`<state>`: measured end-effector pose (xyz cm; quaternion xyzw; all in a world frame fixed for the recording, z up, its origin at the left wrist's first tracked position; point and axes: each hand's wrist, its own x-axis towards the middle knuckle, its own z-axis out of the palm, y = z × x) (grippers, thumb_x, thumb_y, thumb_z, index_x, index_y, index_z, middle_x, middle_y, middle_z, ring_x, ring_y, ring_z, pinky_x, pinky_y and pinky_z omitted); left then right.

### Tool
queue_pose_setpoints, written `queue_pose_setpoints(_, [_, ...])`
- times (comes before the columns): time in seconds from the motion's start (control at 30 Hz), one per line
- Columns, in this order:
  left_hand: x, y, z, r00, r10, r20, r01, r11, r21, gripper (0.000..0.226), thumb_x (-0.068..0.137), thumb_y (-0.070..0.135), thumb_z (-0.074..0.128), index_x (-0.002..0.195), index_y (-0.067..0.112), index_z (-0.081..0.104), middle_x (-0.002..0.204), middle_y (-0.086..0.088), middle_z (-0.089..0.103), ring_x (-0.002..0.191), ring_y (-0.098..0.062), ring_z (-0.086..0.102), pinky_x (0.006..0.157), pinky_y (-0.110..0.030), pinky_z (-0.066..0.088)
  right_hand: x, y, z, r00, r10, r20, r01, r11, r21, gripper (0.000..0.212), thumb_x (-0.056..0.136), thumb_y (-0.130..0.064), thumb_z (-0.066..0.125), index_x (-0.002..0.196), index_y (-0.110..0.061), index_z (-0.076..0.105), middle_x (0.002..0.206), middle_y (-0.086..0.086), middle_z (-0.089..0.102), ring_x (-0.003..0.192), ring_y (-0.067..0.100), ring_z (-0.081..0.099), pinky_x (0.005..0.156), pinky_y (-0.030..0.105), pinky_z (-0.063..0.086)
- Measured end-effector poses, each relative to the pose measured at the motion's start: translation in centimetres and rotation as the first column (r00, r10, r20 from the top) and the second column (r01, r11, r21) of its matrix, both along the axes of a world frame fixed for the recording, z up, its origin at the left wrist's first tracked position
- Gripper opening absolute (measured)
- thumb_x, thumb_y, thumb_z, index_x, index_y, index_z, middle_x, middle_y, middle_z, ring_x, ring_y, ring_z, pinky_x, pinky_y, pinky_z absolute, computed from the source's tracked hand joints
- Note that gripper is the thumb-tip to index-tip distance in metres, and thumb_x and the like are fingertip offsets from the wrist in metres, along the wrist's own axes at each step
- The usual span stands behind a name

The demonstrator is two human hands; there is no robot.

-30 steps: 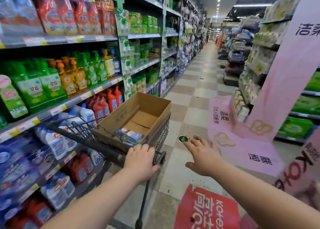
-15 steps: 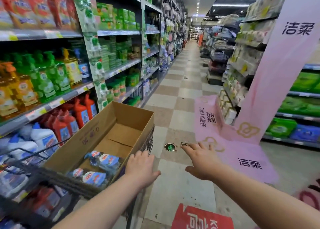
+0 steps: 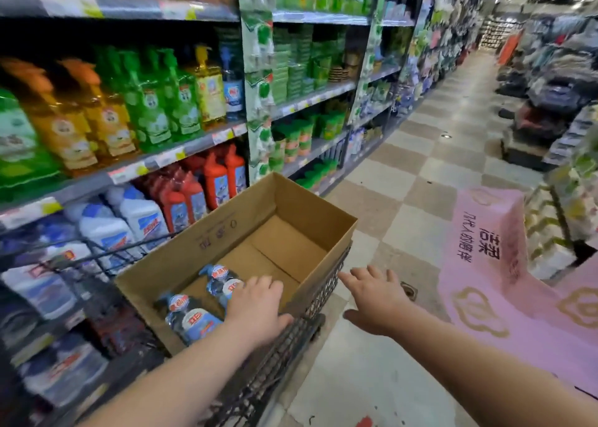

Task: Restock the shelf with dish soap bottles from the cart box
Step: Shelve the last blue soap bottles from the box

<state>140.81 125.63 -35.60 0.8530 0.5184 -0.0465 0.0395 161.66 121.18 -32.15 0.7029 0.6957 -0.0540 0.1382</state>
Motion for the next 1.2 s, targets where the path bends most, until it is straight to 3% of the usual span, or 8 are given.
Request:
queue_pose_setpoints(0.3, [0.6,4.7,-2.2,0.924,0.376,-0.068,-0.381,0.922,-0.072,0.064,0.083,0.063,0.046,0.132,0.021,0.042,0.135,-0.003,0.046,0.125,-0.025,0.041,0.1,-0.041,0.035,2.9,13.4,-1.9,0.944,0.326,-0.059,-0.33,0.938,-0.104,0.076,0.086,-0.051,0.051,0.148,-0.025,0.016,0.155,0.006,0.023,0.145,0.034,0.013,0.114,0.057,0.01])
queue_pose_setpoints(0.63, [-2.8,4.9,-4.4,0.734,0.665,-0.138,-0.679,0.717,-0.157,0.064,0.082,0.061,0.048,0.132,0.022,0.04,0.135,-0.002,0.045,0.125,-0.025,0.042,0.098,-0.04,0.037,-1.8,21.5,-5.0,0.807,0.586,-0.072,-0.585,0.777,-0.231,0.069,0.089,-0.048,0.048,0.147,-0.023,0.021,0.151,0.005,0.028,0.14,0.031,0.023,0.112,0.055,0.016])
queue_pose_setpoints(0.87, [-7.8,7.4,-8.9,0.64,0.76,-0.11,-0.744,0.577,-0.337,0.074,0.082,0.059,0.051,0.142,0.022,0.028,0.146,-0.004,0.035,0.13,-0.026,0.037,0.106,-0.04,0.035,-6.8,25.3,-8.5,0.797,0.602,-0.054,-0.586,0.748,-0.311,0.07,0.087,-0.046,0.051,0.147,-0.027,0.019,0.153,0.004,0.027,0.142,0.028,0.022,0.112,0.051,0.017])
queue_pose_setpoints(1.2, [-10.6,11.4,-15.9,0.571,0.82,-0.038,-0.7,0.461,-0.545,0.076,0.083,0.05,0.054,0.146,0.022,0.022,0.151,-0.005,0.025,0.132,-0.027,0.035,0.104,-0.039,0.036,-12.2,28.4,-14.9,0.809,0.583,-0.073,-0.545,0.698,-0.464,0.064,0.085,-0.04,0.052,0.142,-0.022,0.028,0.15,0.007,0.03,0.138,0.029,0.027,0.109,0.048,0.027])
